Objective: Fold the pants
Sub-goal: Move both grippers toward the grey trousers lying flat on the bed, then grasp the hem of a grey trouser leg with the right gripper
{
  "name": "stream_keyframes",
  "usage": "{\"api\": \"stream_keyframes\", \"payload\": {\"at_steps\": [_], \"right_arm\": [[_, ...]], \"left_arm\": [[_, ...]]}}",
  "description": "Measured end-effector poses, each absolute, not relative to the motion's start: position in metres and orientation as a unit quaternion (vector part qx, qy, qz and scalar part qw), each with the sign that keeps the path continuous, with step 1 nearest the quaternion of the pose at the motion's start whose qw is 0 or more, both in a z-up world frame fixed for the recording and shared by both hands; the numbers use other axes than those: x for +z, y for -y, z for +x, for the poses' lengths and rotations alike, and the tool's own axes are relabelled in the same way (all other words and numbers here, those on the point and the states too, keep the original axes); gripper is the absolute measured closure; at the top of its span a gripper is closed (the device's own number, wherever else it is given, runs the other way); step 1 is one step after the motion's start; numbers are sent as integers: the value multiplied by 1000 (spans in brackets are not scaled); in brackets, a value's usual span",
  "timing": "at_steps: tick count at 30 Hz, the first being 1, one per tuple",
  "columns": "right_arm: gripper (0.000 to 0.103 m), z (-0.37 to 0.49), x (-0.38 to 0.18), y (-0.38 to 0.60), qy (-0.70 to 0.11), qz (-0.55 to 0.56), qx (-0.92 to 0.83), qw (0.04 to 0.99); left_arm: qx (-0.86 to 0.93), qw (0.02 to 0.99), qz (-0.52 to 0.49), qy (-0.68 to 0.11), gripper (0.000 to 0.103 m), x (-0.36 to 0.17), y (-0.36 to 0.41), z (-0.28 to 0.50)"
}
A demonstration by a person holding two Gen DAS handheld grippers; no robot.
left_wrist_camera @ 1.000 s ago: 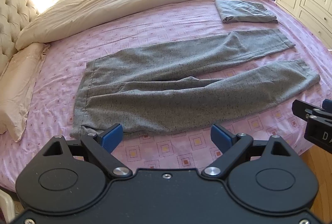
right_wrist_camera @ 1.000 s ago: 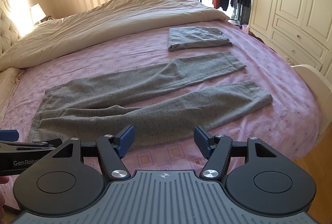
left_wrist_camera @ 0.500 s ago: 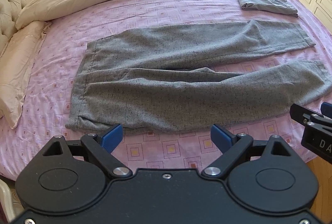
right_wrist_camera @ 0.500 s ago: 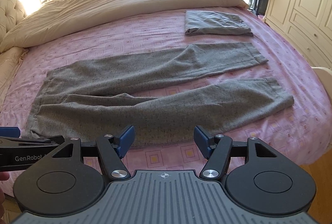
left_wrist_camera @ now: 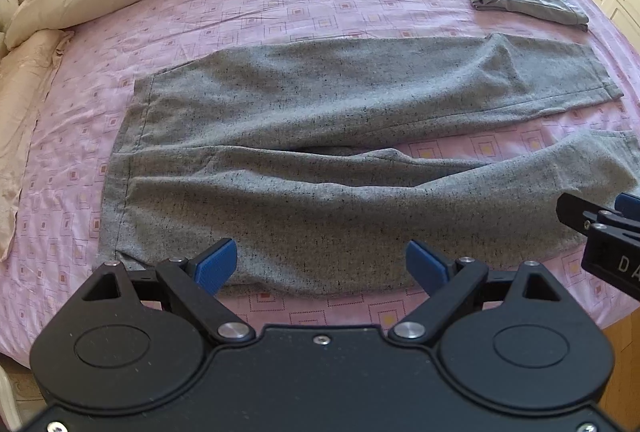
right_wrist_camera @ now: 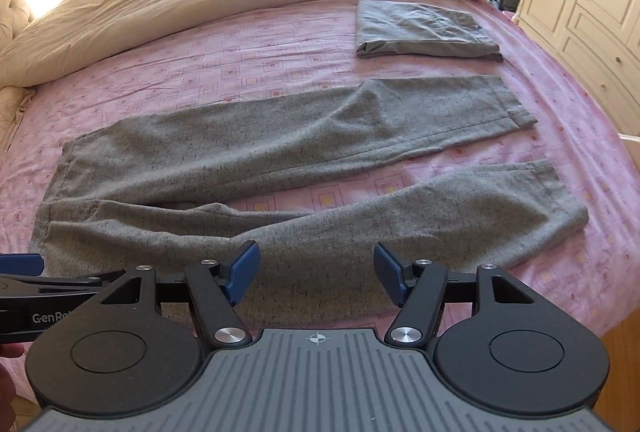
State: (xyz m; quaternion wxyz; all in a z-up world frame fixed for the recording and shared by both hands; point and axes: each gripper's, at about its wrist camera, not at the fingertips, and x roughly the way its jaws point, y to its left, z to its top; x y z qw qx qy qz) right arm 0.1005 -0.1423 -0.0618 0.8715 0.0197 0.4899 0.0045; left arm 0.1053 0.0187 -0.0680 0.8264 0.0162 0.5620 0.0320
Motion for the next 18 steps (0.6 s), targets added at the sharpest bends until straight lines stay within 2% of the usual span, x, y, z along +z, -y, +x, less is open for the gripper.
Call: {"api": "stream_keyframes", "payload": {"at_steps": [5, 10, 15, 18], "right_arm": [[43, 111, -68, 139, -502, 14, 16, 865], [46, 106, -69, 154, -458, 17, -30, 888], [46, 105, -84, 205, -443, -25, -125, 887], [46, 108, -94, 257, -453, 1, -159, 877]], "left_arm": [[46, 825, 4, -563, 13, -71, -26, 112], [46, 826, -2, -562, 16, -72, -27, 114], [69, 828, -5, -556, 16, -74, -23, 110], [81, 825, -2, -560, 16, -76, -16, 110]]}}
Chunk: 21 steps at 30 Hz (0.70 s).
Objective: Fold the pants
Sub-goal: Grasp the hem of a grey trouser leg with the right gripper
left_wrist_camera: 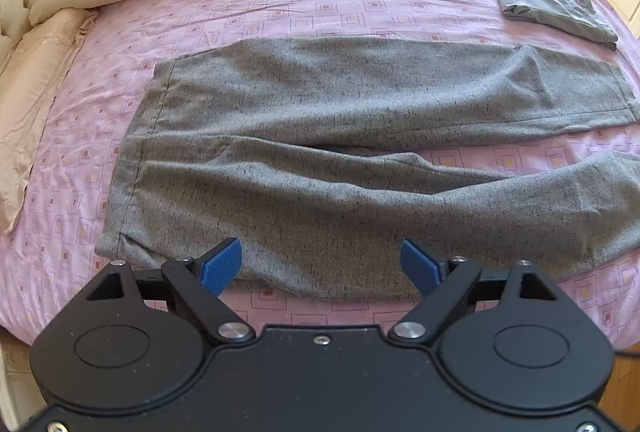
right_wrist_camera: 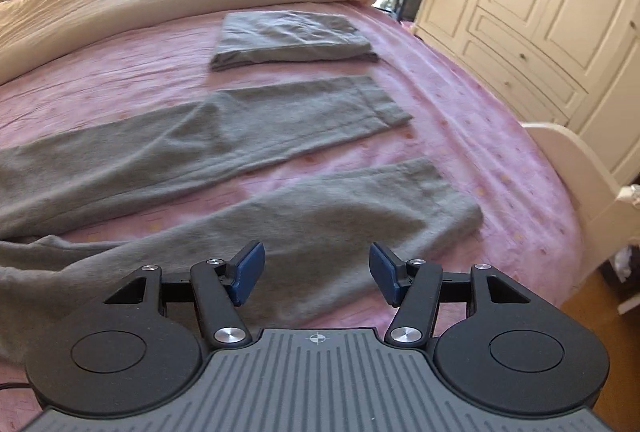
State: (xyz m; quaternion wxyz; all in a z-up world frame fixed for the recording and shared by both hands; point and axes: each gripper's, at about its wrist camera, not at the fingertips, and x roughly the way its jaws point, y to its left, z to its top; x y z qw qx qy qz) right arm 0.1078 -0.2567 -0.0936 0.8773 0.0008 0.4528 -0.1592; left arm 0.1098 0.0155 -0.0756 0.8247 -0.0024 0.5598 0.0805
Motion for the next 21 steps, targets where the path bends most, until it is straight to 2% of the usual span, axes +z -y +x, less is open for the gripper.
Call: {"api": "stream_keyframes", "payload": {"at_steps": [9, 21], "right_arm": [[47, 115, -144, 407, -507, 129, -232, 820], [46, 143, -204, 482, -492, 288, -204, 796]], "left_arm": [[121, 808, -9, -577, 16, -77, 23, 105], [164, 798, 15, -580, 16, -71, 77, 109]]}}
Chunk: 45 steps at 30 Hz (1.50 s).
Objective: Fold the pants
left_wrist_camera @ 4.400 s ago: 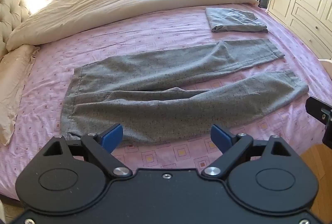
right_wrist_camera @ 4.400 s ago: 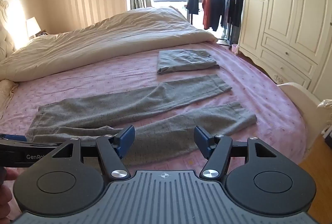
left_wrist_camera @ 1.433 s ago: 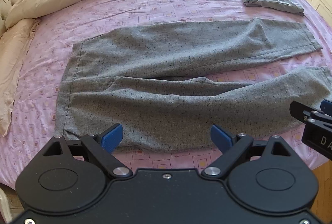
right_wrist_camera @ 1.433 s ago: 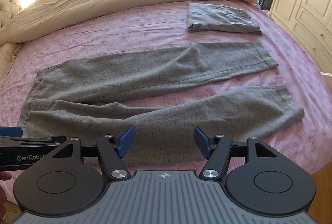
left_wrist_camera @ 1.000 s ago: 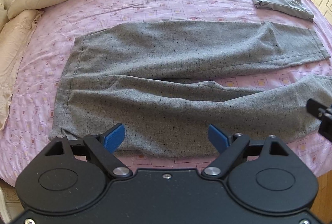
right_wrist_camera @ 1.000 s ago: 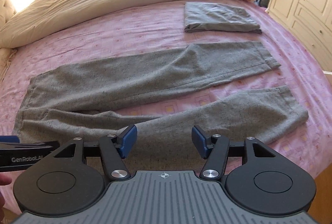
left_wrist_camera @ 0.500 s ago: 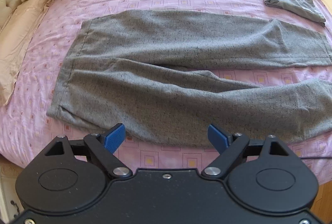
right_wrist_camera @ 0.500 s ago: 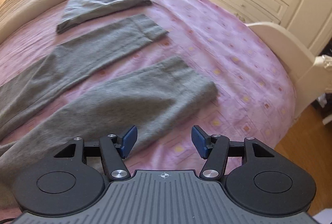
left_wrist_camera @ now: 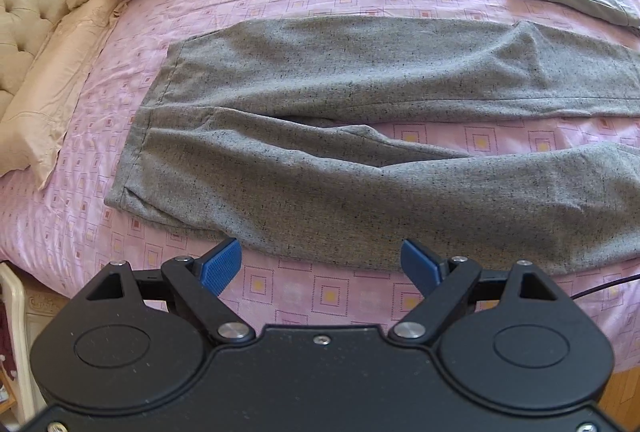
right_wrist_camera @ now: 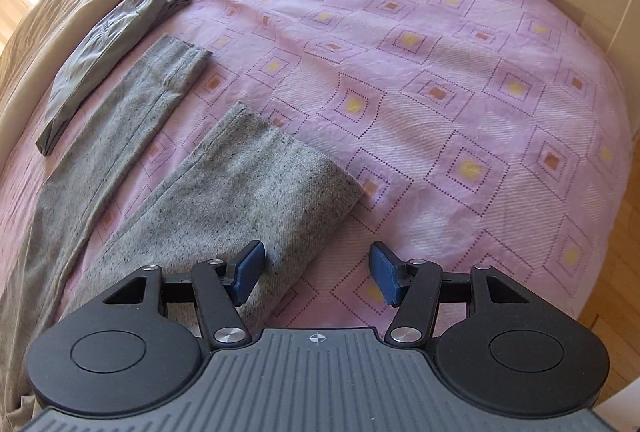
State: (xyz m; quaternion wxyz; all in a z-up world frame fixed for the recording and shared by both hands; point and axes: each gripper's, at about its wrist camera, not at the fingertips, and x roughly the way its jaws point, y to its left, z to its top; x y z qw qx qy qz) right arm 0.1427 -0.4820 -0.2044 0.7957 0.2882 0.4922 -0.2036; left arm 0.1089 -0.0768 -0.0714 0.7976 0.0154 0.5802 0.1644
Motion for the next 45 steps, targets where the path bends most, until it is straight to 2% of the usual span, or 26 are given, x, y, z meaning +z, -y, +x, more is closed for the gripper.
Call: {"api": "stream_keyframes", "payload": {"at_steps": [3, 4, 5, 6, 11, 14, 19, 21, 23, 25, 29, 36, 42, 43, 44, 45], "right_arm": [[48, 150, -207, 487, -482, 304, -200, 797], [55, 152, -206, 488, -478, 313, -191, 798], [79, 156, -206, 490, -476, 320, -176, 800], [96, 160, -205, 489, -480, 319, -161, 801], [96, 159, -146, 471, -482, 230, -151, 832], [96, 137, -123, 477, -486, 219, -169, 829], [96, 127, -175, 491, -541, 226, -204, 784], [91, 126, -193, 496, -569, 230, -194, 765], [88, 120, -183, 504, -558, 236, -194, 772], [79, 115, -165, 513, -536, 236, -196, 787], [78, 127, -146, 524, -489, 190, -150, 838], [78, 190, -192, 535, -536, 150, -57, 829], [78, 192, -205, 528, -553, 127, -12, 823], [89, 193, -203, 528, -555, 135, -7, 821], [97, 193, -199, 527, -553, 150, 11, 819], [97, 194, -193, 524, -549, 161, 23, 820]], "left_arm": [[170, 794, 15, -583, 16, -73, 86, 111], [171, 794, 16, -584, 16, -74, 89, 113], [170, 793, 16, -585, 16, -74, 92, 114], [170, 793, 16, -585, 16, -75, 95, 115], [161, 793, 17, -587, 16, -78, 109, 120], [157, 792, 13, -589, 16, -80, 113, 122], [154, 791, 12, -592, 16, -79, 116, 122], [155, 794, 15, -588, 16, -76, 115, 120], [162, 795, 17, -584, 16, -74, 113, 117], [168, 792, 13, -586, 16, -75, 110, 116], [174, 786, -6, -593, 16, -79, 107, 118], [186, 791, 1, -582, 16, -71, 111, 112], [225, 775, -31, -589, 16, -74, 95, 106], [230, 774, -35, -589, 16, -74, 95, 105], [233, 774, -37, -588, 16, -73, 94, 105], [234, 774, -37, -587, 16, -73, 95, 105]]}}
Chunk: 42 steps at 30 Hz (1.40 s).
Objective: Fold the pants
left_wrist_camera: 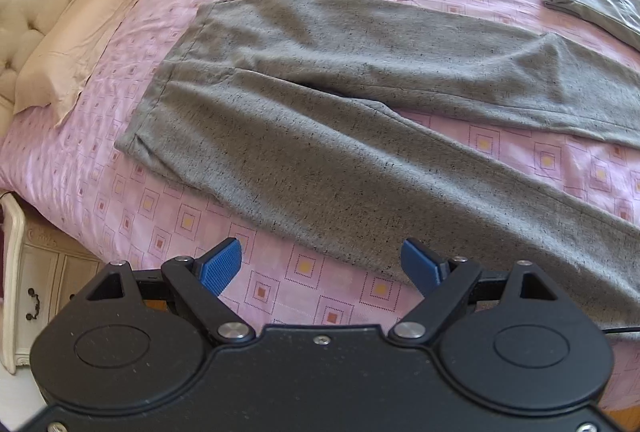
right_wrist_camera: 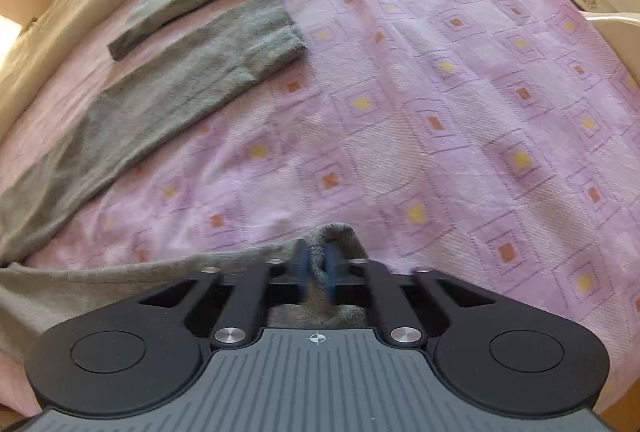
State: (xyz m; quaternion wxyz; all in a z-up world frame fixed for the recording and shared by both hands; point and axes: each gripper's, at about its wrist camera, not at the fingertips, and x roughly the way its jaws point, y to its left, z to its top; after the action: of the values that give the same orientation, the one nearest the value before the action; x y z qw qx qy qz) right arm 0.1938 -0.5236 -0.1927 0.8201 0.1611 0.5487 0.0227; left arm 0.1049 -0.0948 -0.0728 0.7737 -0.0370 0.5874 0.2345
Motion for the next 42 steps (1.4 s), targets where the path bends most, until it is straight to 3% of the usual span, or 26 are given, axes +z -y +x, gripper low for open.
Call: {"api": "stream_keyframes", "payload": {"at_steps": [3, 8, 11, 14, 18, 26, 39, 41, 42], "right_arm": [[97, 204, -175, 512, -513, 101, -11, 852], [97, 244, -203, 513, -526, 92, -60, 843], [91, 241, -199, 512, -518, 101, -64, 847], [78, 214, -175, 530, -467, 145, -76, 869], [78, 171, -159, 550, -468, 179, -88, 861], [78, 99, -187, 553, -507, 288, -121, 803], [76, 149, -206, 520, -509, 286, -130, 802], [77, 148, -206, 518, -512, 271, -131, 805], [85, 148, -206, 517, -513, 263, -131, 807]], "left_arm": [[234, 776, -30, -584, 16, -72, 99, 104], [220, 778, -17, -589, 16, -72, 102, 103], [219, 782, -14, -583, 16, -68, 100, 104], [215, 781, -15, -586, 16, -71, 99, 105], [203, 781, -22, -590, 16, -74, 101, 108], [182, 791, 6, -585, 16, -69, 113, 108], [196, 790, 5, -580, 16, -65, 111, 98], [194, 789, -2, -583, 16, -67, 110, 97], [193, 788, -2, -584, 16, -69, 110, 98]]}}
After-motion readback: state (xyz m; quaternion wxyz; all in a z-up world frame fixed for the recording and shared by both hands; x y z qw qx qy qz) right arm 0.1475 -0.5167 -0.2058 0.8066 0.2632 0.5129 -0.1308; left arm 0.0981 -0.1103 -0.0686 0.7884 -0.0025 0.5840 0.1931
